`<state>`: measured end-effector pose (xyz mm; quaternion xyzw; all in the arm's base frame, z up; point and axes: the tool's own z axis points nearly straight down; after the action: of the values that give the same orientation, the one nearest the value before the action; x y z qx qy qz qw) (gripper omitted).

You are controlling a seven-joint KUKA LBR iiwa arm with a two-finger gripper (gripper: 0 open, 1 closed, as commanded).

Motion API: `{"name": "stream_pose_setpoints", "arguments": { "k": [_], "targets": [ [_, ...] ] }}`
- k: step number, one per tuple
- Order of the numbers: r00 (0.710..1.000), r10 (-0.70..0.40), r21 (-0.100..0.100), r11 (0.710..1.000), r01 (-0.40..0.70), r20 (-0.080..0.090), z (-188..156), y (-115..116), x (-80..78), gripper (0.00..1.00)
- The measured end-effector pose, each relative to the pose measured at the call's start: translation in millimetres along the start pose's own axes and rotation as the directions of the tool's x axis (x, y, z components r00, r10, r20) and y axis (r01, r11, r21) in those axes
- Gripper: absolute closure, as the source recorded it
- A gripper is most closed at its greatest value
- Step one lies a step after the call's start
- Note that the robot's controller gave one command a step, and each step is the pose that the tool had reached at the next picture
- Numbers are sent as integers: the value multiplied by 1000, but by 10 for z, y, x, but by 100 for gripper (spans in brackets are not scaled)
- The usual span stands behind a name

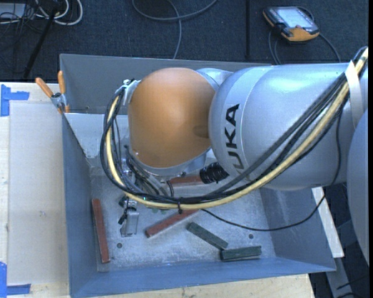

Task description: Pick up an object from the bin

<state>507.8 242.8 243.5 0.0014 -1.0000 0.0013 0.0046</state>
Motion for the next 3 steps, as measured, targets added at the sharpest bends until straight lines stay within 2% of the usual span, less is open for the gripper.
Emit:
{"name": "stream_pose_setpoints", "arguments": {
  "k": [1, 2, 3],
  "targets": [
    [1000, 5, -2, 1000, -5, 8, -45, -16, -21, 0],
    [996, -93, -2, 996, 93, 12, 613, -219, -336, 0],
    [997, -80, -2, 997, 80, 7, 809, -1051, -77, 0]
  ]
}}
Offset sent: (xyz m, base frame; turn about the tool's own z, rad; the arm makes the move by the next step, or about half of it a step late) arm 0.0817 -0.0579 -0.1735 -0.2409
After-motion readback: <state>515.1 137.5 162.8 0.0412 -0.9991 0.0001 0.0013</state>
